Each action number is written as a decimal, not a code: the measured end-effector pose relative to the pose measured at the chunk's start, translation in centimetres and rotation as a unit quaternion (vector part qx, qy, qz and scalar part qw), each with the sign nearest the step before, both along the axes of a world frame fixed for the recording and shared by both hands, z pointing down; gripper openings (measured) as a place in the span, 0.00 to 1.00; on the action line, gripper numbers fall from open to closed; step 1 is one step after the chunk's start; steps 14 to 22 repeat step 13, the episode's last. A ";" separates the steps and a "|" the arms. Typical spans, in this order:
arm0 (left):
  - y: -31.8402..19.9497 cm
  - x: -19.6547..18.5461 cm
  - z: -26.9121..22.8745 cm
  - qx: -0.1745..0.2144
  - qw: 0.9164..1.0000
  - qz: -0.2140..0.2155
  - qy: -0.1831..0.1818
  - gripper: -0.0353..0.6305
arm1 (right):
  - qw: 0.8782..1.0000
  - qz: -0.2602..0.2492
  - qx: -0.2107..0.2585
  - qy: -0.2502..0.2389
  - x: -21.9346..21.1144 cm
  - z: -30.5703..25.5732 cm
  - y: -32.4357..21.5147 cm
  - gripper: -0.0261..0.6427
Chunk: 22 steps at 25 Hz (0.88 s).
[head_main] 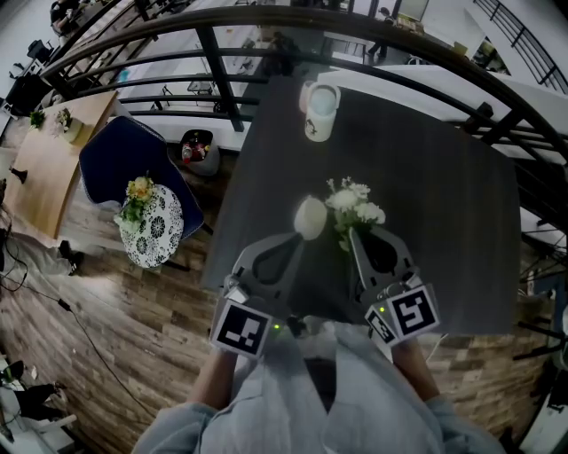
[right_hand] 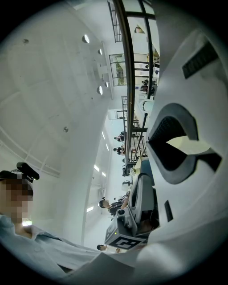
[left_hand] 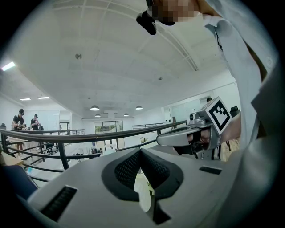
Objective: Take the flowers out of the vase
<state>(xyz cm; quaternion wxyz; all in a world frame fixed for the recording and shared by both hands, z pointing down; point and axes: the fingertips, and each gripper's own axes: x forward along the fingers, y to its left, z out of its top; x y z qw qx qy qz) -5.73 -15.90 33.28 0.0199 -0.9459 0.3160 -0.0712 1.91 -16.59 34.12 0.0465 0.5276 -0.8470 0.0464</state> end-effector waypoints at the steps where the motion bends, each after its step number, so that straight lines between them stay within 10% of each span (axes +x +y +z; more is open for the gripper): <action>1: 0.0 0.0 0.0 -0.001 1.000 -0.001 0.000 0.04 | 1.000 0.000 -0.001 0.000 0.0 0.0 0.0 0.04; 22: 0.2 -0.1 -0.2 -0.005 1.000 -0.002 0.003 0.04 | 1.000 -0.006 -0.007 0.003 -0.3 0.1 0.1 0.04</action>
